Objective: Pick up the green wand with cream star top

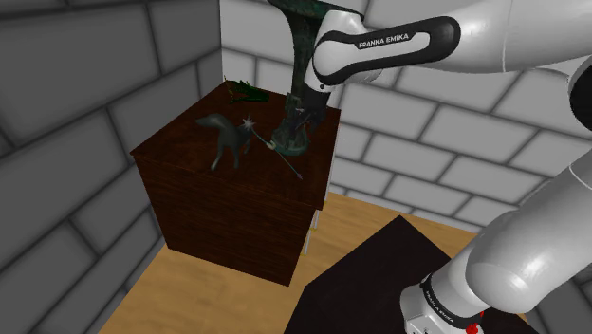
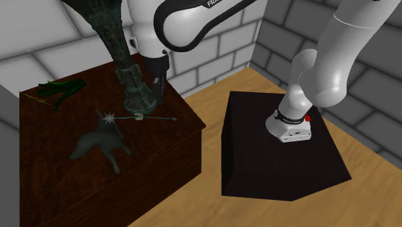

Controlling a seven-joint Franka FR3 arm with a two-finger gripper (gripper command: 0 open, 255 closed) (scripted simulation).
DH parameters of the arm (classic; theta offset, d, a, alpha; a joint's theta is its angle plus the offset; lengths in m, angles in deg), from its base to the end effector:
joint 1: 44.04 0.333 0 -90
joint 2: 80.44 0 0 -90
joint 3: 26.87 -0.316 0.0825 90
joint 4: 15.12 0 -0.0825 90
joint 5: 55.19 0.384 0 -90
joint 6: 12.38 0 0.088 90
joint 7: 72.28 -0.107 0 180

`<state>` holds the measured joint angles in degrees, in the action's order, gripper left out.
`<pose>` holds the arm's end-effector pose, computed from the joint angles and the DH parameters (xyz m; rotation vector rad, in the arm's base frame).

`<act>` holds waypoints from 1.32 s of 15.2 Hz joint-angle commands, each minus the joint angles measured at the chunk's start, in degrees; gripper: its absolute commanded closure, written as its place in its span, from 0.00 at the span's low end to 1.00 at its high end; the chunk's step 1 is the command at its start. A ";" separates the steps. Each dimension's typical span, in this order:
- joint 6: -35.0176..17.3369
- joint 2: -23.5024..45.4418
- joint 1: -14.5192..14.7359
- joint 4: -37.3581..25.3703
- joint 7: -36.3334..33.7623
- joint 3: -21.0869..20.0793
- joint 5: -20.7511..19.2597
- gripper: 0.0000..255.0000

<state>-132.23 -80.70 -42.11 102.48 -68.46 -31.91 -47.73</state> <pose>0.5480 0.0734 0.4436 -3.0199 -0.1904 -0.0615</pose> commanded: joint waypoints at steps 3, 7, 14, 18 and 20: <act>-1.85 8.58 0.21 -7.43 -0.44 -0.16 0.06 0.00; -2.65 17.46 0.65 -16.22 -1.17 -0.30 -0.07 0.00; -4.99 25.22 1.06 -22.14 -1.39 -0.35 -0.13 0.00; -7.22 26.38 1.09 -21.05 -1.09 -0.36 -0.05 0.00; -7.10 26.38 1.09 -21.17 -1.12 -0.36 -0.06 1.00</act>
<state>-139.20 -54.38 -41.02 81.25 -69.58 -32.27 -47.80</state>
